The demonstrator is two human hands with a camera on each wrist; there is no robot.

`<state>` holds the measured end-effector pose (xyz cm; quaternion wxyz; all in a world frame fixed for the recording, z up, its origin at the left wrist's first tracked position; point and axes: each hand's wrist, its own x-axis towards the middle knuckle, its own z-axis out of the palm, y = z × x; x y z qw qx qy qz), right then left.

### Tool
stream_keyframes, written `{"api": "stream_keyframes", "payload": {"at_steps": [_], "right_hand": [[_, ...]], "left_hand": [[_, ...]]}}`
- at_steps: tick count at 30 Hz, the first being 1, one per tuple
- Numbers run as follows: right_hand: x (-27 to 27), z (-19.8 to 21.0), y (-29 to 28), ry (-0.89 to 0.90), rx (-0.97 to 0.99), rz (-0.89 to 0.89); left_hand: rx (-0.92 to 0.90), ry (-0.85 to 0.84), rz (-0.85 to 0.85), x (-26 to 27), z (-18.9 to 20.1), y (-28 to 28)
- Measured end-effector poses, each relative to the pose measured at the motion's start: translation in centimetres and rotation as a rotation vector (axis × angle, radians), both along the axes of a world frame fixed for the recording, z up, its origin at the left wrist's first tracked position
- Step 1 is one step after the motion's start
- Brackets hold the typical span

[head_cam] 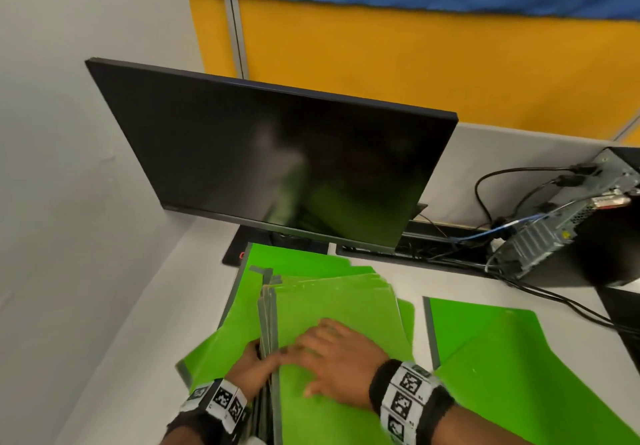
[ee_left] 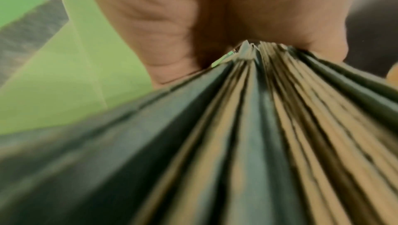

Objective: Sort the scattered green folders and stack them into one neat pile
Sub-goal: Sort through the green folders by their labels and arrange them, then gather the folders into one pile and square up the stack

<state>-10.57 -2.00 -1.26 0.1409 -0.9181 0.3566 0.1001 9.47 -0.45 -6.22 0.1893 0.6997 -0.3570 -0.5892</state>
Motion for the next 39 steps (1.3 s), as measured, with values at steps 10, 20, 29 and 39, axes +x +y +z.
{"api": "stream_keyframes", "payload": {"at_steps": [10,20,29,39], "right_hand": [[-1.5,0.5,-8.3,0.073,0.104,-0.285],[0.2,-3.2,-8.0,0.113,0.136,-0.592],[-6.5,-3.9,-7.1,-0.265,0.29,-0.96],[-13.3,-6.6,0.5,-0.509,0.551,-1.038]], "left_hand": [[-0.028,0.013,0.003,-0.7,0.7,-0.2],[-0.005,0.043,0.004,-1.0,1.6,-0.5],[-0.094,0.019,0.032,-1.4,1.6,-1.0],[-0.142,0.21,0.131,-1.8,1.9,-0.9]]}}
